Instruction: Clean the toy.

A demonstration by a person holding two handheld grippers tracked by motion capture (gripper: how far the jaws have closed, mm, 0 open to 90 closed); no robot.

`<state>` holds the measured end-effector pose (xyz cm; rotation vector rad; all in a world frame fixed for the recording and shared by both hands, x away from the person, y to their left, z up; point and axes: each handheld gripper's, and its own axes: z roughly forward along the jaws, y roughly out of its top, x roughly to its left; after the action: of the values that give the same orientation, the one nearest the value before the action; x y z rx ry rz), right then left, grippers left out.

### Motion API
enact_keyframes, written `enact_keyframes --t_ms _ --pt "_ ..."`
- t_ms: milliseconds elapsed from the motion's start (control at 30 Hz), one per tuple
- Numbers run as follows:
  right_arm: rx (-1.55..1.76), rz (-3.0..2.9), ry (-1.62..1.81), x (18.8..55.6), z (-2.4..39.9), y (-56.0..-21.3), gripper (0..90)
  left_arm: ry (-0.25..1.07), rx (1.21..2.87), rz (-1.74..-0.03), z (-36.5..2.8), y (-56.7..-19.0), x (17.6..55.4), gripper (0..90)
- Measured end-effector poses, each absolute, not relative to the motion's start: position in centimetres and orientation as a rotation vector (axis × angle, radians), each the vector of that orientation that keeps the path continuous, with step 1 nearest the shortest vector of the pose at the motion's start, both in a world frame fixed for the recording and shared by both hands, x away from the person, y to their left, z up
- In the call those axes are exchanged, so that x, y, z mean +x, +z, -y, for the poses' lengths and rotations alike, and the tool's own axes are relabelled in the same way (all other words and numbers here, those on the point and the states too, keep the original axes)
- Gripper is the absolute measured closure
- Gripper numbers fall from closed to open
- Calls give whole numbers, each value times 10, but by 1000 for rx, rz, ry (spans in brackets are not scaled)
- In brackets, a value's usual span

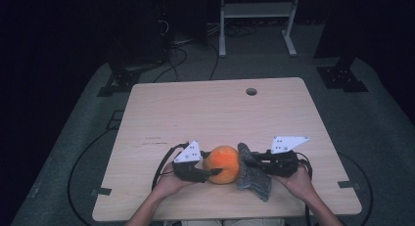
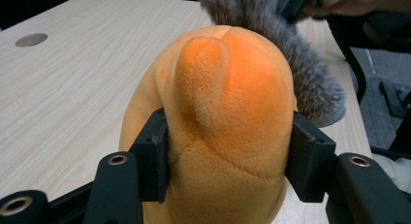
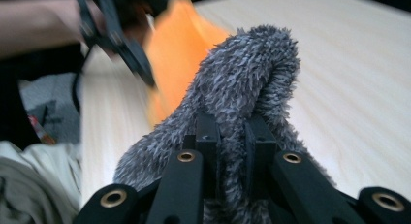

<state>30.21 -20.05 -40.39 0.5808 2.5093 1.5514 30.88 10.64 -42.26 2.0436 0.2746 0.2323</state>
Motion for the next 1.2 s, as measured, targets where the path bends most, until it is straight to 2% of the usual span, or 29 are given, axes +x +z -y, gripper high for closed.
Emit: enact_keyframes --t_ms 100,233,433,567,700,833,1200 --pt "499 -2486 1576 301 186 -387 794 252 2060 -216 -102 -423 304 432" --pt "477 -2534 1531 306 171 -387 796 242 2062 -208 -105 -425 303 428" --pt "571 -2581 1539 308 193 -406 799 244 2063 -165 -101 -427 300 428" --pt "576 -2589 1539 302 201 -399 797 269 2079 -119 -95 -426 298 426" --pt "474 -2585 1559 302 182 -381 797 297 2098 -64 -92 -425 294 426" --pt "443 -2668 1531 312 168 -389 801 291 2110 -50 -97 -428 292 427" --pt "655 -2655 1525 309 214 -421 801 267 2081 -76 -102 -429 296 419"
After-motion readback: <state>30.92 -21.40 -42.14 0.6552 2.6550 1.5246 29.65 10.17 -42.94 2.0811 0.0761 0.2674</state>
